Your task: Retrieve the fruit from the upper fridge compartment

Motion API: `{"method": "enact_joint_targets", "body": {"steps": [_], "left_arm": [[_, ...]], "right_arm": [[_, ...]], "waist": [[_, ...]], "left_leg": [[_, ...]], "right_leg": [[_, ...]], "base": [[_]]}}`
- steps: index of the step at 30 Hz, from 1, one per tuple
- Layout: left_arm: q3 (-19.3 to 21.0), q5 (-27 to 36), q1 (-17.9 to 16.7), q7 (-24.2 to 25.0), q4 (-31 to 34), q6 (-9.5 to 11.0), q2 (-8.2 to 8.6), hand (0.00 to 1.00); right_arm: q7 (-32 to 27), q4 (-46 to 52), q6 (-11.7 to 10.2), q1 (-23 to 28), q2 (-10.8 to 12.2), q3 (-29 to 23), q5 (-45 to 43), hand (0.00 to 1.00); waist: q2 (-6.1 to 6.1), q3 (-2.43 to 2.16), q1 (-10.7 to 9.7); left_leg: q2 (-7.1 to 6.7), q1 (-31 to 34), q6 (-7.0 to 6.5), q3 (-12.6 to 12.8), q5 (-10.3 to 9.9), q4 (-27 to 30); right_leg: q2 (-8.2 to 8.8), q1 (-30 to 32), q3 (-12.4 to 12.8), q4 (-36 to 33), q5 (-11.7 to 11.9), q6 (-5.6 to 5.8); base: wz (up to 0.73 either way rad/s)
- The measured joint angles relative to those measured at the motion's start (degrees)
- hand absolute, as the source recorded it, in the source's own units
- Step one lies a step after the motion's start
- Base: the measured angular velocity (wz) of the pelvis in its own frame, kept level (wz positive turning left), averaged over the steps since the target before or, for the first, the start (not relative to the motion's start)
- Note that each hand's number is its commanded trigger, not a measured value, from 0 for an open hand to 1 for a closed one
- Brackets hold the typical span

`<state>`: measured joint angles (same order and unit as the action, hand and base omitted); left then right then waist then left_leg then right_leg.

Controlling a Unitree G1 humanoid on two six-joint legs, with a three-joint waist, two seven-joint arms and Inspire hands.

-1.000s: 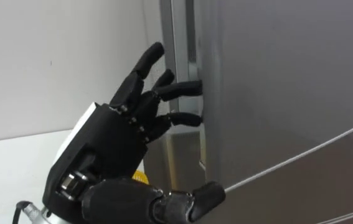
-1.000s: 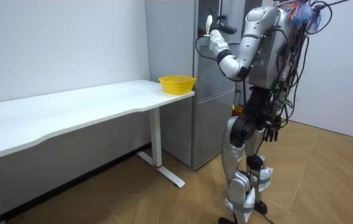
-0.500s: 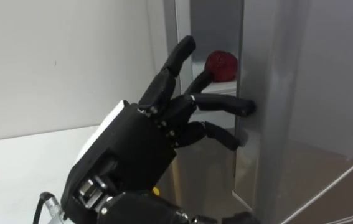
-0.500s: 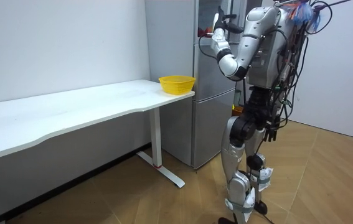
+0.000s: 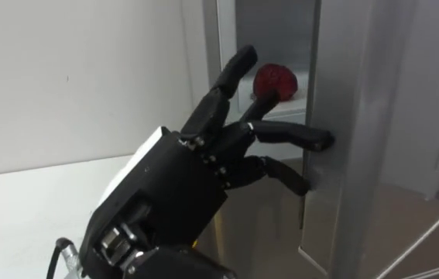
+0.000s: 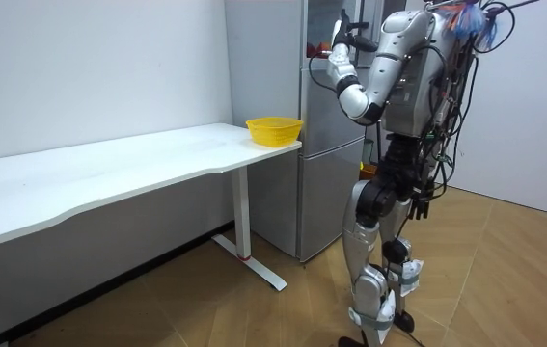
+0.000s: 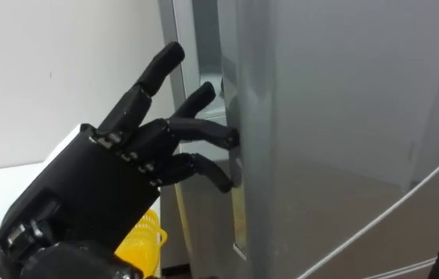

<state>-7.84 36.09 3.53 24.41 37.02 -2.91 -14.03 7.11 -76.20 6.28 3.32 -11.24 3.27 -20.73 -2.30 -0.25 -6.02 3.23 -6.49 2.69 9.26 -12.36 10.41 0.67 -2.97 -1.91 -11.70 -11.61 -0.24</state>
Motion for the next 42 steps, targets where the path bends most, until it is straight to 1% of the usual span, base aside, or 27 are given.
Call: {"method": "enact_joint_targets", "body": {"steps": [4,8,13,16,17,21,22,26,29,33,36,42], "left_arm": [[-0.37,0.64,0.04,1.05,0.0,0.0,0.03,0.0],[-0.64,0.68,1.1,2.66,0.0,-0.03,0.04,0.0],[-2.45,0.68,2.56,3.89,0.0,-0.02,0.16,0.0],[-3.57,1.67,3.6,3.89,0.0,-0.02,0.14,0.0],[-3.97,2.2,3.63,3.89,0.0,-0.02,0.14,0.0],[-4.66,2.72,4.18,3.89,0.0,-0.01,0.12,0.0],[-4.81,2.72,4.21,3.9,0.0,-0.01,0.18,0.0],[-4.84,2.68,4.27,4.47,0.01,0.05,0.28,0.0],[-5.01,2.65,4.92,5.24,0.0,0.03,0.12,0.0],[-5.79,2.61,5.47,6.29,0.0,0.02,0.08,0.0],[-6.62,2.62,5.65,6.52,0.0,0.02,0.11,0.0],[-7.54,2.63,5.68,6.52,-0.02,0.0,0.11,0.0]], "right_arm": [[0.11,0.01,0.01,0.0,0.0,0.0,-0.01,0.0],[0.66,0.0,-0.01,0.0,-0.01,-0.02,-0.03,0.0],[1.22,0.01,-0.41,-0.07,-0.05,-0.03,0.1,0.0],[1.16,0.01,-0.83,-0.08,-0.1,0.0,0.35,0.0],[1.13,0.0,-1.01,-0.08,-0.15,0.01,0.44,0.0],[1.01,-0.09,-1.43,0.06,-0.22,-0.02,1.82,0.0],[1.03,-0.13,-1.44,0.07,-0.35,-0.03,2.2,0.0],[1.03,-0.12,-1.45,0.06,-0.92,-0.11,2.4,0.0],[1.15,-0.12,-1.41,0.09,-1.09,-0.17,2.4,0.0],[1.18,-0.1,-1.4,0.18,-1.08,-0.36,2.71,0.0],[1.19,-0.01,-1.31,0.16,-1.08,-0.3,3.76,0.0],[1.17,-0.06,-1.26,0.51,-1.08,-0.29,4.88,0.0]], "waist": [[-0.23,-0.15,-0.08],[-0.56,-0.37,-0.2],[-0.74,-0.44,-0.3],[-1.01,-0.4,-0.29],[-1.14,-0.4,-0.3],[-1.24,-0.36,-0.75],[-1.24,-0.36,-0.77],[-1.21,-0.36,-1.59],[-1.06,-0.25,-1.96],[-1.03,-0.23,-2.31],[-0.99,-0.2,-3.07],[-0.92,-0.15,-3.53]], "left_leg": [[0.0,-0.01,0.0,0.05,0.0,0.03],[0.0,-0.06,0.0,0.06,0.0,0.04],[0.02,-0.09,0.0,0.07,0.0,0.08],[0.09,-0.12,0.0,0.81,0.0,0.1],[0.13,-0.19,0.0,1.49,0.0,0.11],[0.17,-0.17,0.0,2.04,0.0,0.29],[0.23,-0.27,0.0,3.07,0.0,0.3],[0.25,-0.62,0.0,4.53,0.0,0.32],[0.22,-0.9,0.0,4.7,0.0,0.29],[0.15,-1.19,0.0,4.84,0.0,0.29],[0.08,-1.19,0.0,4.87,0.0,0.2],[0.08,-1.34,0.0,4.93,0.0,0.19]], "right_leg": [[0.01,0.02,0.05,0.02,0.05,0.0],[0.01,0.0,0.08,-0.01,0.09,-0.02],[0.02,-0.02,0.1,0.01,0.16,-0.01],[0.02,0.09,0.32,-0.01,0.22,-0.01],[0.03,0.1,0.48,-0.01,0.23,0.0],[0.06,0.11,0.64,0.01,0.23,0.01],[0.05,0.14,0.9,0.02,0.23,0.01],[0.02,0.2,1.88,0.07,0.31,0.14],[0.01,0.13,2.34,0.12,0.36,0.19],[-0.09,0.13,3.34,0.11,0.44,0.26],[-0.1,0.14,3.57,0.17,0.48,0.34],[-0.27,0.21,4.29,0.13,0.57,0.45]], "base": [[0.0],[0.0],[0.0],[-0.05],[-0.06],[-0.03],[-0.08],[-0.12],[-0.12],[-0.1],[0.0],[-0.02]]}}
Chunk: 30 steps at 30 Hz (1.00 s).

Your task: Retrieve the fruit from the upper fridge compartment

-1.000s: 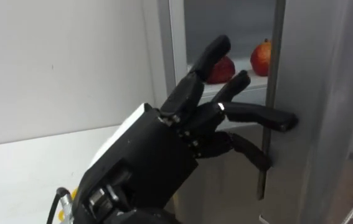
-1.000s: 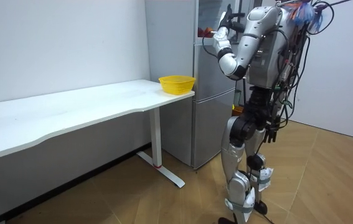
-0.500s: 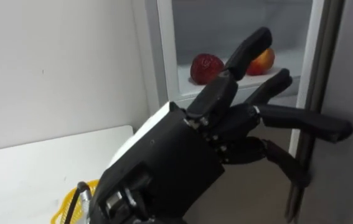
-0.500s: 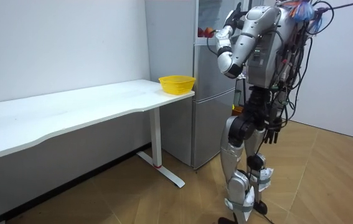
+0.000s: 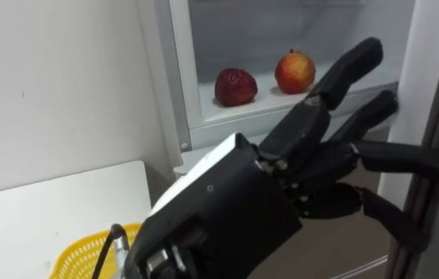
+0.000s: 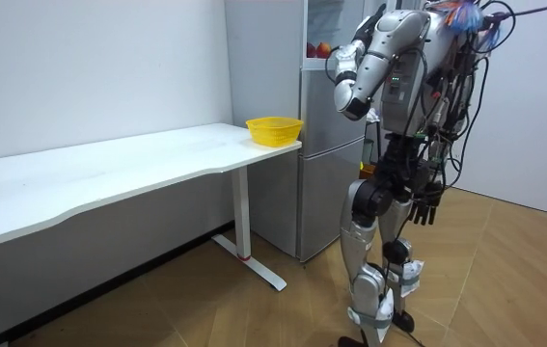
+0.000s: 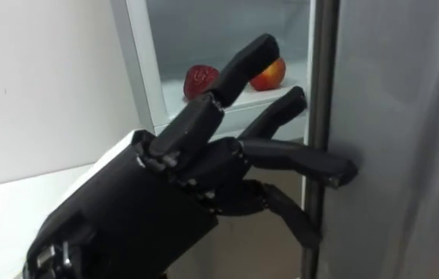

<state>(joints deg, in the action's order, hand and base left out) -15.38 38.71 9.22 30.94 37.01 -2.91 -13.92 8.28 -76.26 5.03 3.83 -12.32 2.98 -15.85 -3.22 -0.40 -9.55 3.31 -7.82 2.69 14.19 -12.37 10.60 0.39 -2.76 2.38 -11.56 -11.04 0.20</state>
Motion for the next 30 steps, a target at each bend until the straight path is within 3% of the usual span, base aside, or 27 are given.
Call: {"method": "enact_joint_targets", "body": {"steps": [13,19,30], "left_arm": [[-1.68,0.0,0.06,-0.79,-0.11,-0.07,1.29,0.0],[-1.74,0.02,0.12,-0.78,-0.21,-0.07,1.7,0.0],[-2.14,0.02,1.22,-0.43,-0.39,-0.9,1.8,0.0]], "right_arm": [[-0.02,0.08,-0.05,0.29,0.0,-0.02,3.93,0.0],[-0.03,0.01,-0.05,0.47,0.02,-0.06,4.27,0.0],[-0.06,-0.1,0.03,0.51,-0.07,-2.43,4.36,0.0]], "waist": [[0.83,0.57,-1.38],[0.82,0.57,-1.66],[0.84,0.56,-4.33]], "left_leg": [[0.09,-0.64,0.0,1.69,0.0,-1.06],[0.11,-0.62,0.0,2.93,0.0,-1.16],[0.1,-0.81,0.0,4.02,0.0,-1.18]], "right_leg": [[-0.49,0.96,2.01,-0.13,0.52,0.14],[-0.56,1.58,2.91,-0.12,0.77,0.19],[-0.69,1.85,3.91,-0.13,0.98,0.29]], "base": [[-0.09],[-0.11],[-0.04]]}}
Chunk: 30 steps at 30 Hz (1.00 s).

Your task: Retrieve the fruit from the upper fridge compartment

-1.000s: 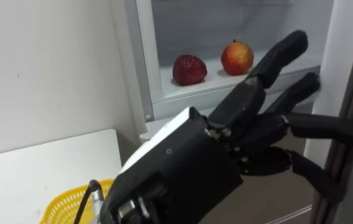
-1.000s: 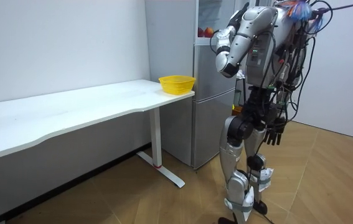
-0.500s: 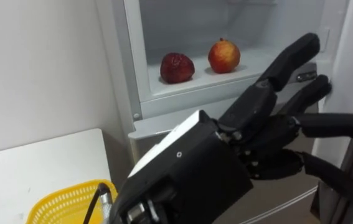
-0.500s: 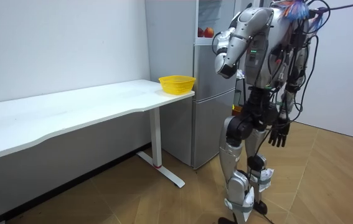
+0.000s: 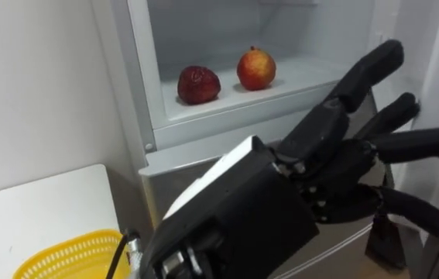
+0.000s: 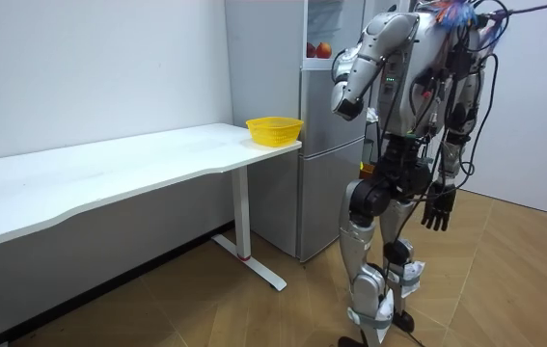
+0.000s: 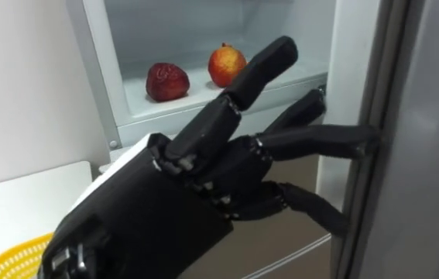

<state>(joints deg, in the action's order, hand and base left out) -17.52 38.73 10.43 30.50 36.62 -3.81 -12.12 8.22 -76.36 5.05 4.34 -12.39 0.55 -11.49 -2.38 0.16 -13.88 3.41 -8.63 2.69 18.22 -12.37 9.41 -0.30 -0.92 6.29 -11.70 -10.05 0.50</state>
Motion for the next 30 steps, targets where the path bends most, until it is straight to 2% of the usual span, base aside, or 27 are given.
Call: {"method": "enact_joint_targets", "body": {"steps": [5,9,12,15,21,30], "left_arm": [[-1.81,0.0,0.2,0.05,-0.23,-0.04,0.13,0.0],[-3.06,0.0,0.39,-0.09,-0.61,-0.07,0.11,0.0],[-3.13,0.0,0.81,-0.09,-0.66,-0.46,0.11,0.0],[-3.13,0.03,2.63,-0.58,-0.91,-0.91,0.13,0.0],[-3.95,0.07,6.55,-1.33,-2.53,-0.91,0.3,0.0],[-4.48,0.09,7.54,-1.43,-2.83,-0.93,0.34,0.0]], "right_arm": [[-0.1,0.04,-0.07,-0.05,0.0,-0.19,0.54,0.0],[-0.07,0.03,-0.16,0.09,0.0,-0.17,1.76,0.0],[-0.07,0.08,-0.22,0.07,-0.12,-0.21,2.27,0.0],[0.05,0.29,-0.17,0.43,-0.17,-0.21,2.4,0.0],[0.67,1.0,-0.25,0.88,-0.51,-0.68,2.98,0.0],[0.76,0.91,-0.14,1.46,-1.22,-0.84,4.49,0.0]], "waist": [[-0.06,-0.03,-0.15],[-0.05,-0.03,-1.28],[-0.21,-0.13,-1.66],[-0.21,-0.12,-2.44],[-0.24,-0.13,-3.62],[-0.48,-0.27,-3.96]], "left_leg": [[0.03,0.06,0.0,1.48,0.0,0.0],[0.03,0.03,0.0,2.04,0.0,0.0],[0.09,0.08,0.0,2.48,0.0,-0.01],[0.11,0.15,0.0,2.75,0.0,-0.07],[0.44,0.1,0.0,5.44,0.0,-0.08],[1.4,0.38,-0.8,6.62,-0.79,-1.2]], "right_leg": [[-0.25,0.79,1.53,0.02,0.46,0.12],[-0.25,0.94,1.9,0.01,0.58,0.19],[-0.58,1.47,3.07,0.01,0.92,0.21],[-0.63,1.65,3.17,-0.07,1.03,0.25],[-1.02,2.1,4.3,-0.04,1.54,0.31],[-2.29,3.18,4.63,-0.01,2.54,0.05]], "base": [[-0.19],[-0.07],[-0.19],[-0.02],[-0.1],[-0.04]]}}
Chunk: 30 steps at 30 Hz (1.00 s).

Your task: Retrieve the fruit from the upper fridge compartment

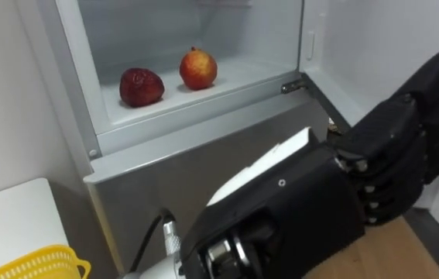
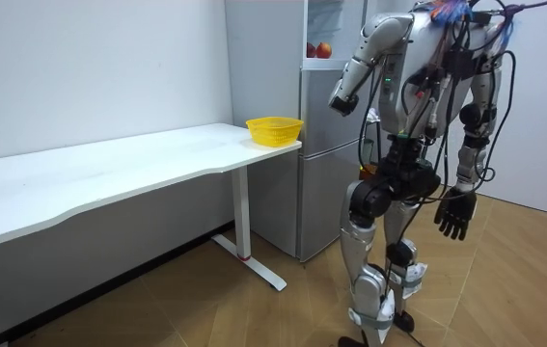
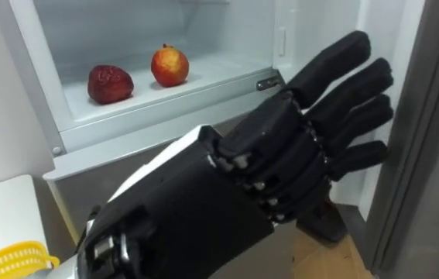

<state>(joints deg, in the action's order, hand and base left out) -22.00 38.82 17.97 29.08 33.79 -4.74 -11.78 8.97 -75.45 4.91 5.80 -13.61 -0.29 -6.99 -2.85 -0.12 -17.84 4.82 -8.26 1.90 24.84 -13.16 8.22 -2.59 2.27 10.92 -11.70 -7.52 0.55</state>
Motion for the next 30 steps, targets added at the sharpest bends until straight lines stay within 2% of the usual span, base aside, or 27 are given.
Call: {"method": "enact_joint_targets", "body": {"steps": [6,14,21,28,30], "left_arm": [[0.12,0.0,0.07,-0.23,0.0,-0.03,0.36,0.0],[-0.08,0.0,2.79,-0.23,-0.17,-0.05,1.87,0.0],[-0.94,0.0,2.93,-0.23,-0.77,-0.04,2.18,0.0],[-2.92,1.13,4.52,-1.6,-4.19,0.23,2.75,0.0],[-3.65,1.17,4.53,-2.14,-5.21,0.47,2.84,0.0]], "right_arm": [[0.02,-0.13,0.11,0.01,-0.02,-1.1,-0.02,0.0],[0.64,-0.11,0.12,-0.14,-0.02,-1.09,-0.02,0.0],[0.47,-0.98,0.15,-0.12,-0.02,-1.08,1.47,0.0],[0.45,-2.15,0.14,-0.22,-0.31,-1.09,1.91,0.0],[0.36,-2.13,0.13,-0.57,-0.32,-1.08,1.97,0.0]], "waist": [[-0.22,-0.1,-0.44],[-0.27,-0.08,-0.79],[-0.21,-0.03,-0.99],[-0.19,0.45,-1.5],[-0.31,0.63,-2.29]], "left_leg": [[0.56,-0.03,0.2,0.18,-0.08,0.15],[0.53,-0.3,0.31,0.67,-0.12,0.0],[0.57,-0.41,0.4,0.87,-0.21,-0.06],[0.55,-1.39,0.53,1.67,-0.33,-0.67],[0.58,-1.28,0.53,1.66,-0.48,-0.67]], "right_leg": [[-0.55,0.09,-0.01,0.01,0.35,-0.38],[-0.62,0.14,0.14,0.02,0.39,-0.4],[-0.66,0.13,0.2,0.09,0.39,-0.4],[-1.05,-0.24,1.38,0.14,0.43,-0.33],[-1.12,-0.35,1.43,0.13,0.42,-0.32]], "base": [[-0.02],[-0.03],[-0.01],[-0.07],[-0.05]]}}
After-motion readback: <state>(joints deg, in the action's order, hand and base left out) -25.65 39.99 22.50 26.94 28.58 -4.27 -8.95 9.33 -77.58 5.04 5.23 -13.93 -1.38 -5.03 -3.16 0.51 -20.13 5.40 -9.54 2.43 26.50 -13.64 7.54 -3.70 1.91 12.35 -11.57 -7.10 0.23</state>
